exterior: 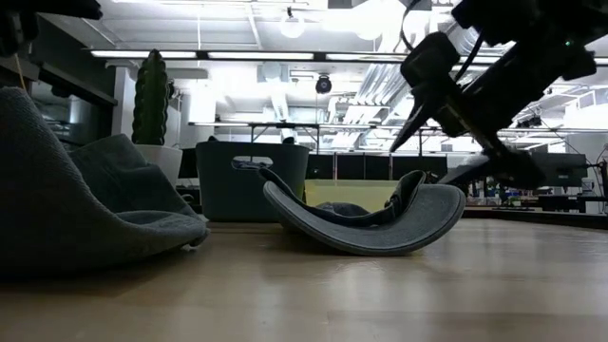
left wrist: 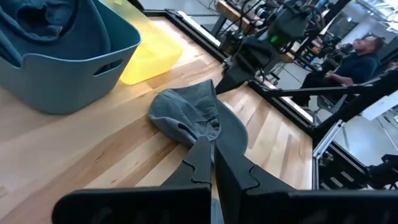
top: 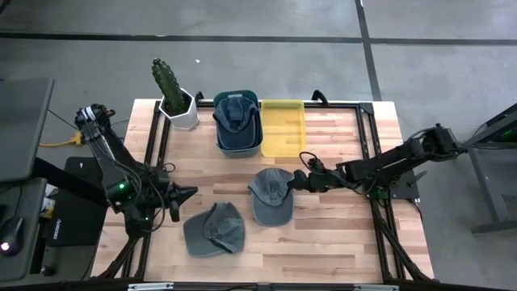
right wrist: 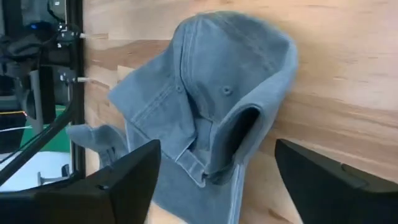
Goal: Pick & Place hat
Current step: Put the top gray cap into the yellow bin
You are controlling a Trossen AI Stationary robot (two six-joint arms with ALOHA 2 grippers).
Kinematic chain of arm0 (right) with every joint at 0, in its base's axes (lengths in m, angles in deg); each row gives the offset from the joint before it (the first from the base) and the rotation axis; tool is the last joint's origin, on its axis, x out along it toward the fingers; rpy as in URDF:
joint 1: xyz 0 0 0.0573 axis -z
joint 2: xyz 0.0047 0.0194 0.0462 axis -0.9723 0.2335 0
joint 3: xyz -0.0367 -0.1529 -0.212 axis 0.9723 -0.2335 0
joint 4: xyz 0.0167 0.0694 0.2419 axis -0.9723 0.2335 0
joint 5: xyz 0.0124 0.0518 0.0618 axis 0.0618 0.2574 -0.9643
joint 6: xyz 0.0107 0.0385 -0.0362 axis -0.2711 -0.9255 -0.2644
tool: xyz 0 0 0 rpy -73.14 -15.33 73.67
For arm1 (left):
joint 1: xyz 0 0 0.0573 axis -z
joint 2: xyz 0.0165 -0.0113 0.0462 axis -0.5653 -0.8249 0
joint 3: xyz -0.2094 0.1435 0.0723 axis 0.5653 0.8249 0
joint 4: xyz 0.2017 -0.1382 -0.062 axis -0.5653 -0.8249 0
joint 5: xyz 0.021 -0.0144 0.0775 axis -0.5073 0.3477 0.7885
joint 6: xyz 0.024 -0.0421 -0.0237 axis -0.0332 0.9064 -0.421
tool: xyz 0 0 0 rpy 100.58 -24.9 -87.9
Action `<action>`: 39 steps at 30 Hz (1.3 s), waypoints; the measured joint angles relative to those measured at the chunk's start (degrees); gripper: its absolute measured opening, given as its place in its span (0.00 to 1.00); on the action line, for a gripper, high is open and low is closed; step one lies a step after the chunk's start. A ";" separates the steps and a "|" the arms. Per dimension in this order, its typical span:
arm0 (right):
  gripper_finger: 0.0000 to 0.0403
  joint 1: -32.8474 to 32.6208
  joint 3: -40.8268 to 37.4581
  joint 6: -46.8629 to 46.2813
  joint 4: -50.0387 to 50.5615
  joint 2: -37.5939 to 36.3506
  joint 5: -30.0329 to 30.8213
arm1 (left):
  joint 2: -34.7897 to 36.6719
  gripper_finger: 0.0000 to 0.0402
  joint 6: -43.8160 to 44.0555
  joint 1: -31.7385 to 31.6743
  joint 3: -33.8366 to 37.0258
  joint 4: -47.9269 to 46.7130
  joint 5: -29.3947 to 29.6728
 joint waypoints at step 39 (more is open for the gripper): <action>0.29 2.09 0.03 -7.03 -13.90 14.87 -7.05 | 0.00 0.00 3.10 0.52 0.00 -1.10 -2.16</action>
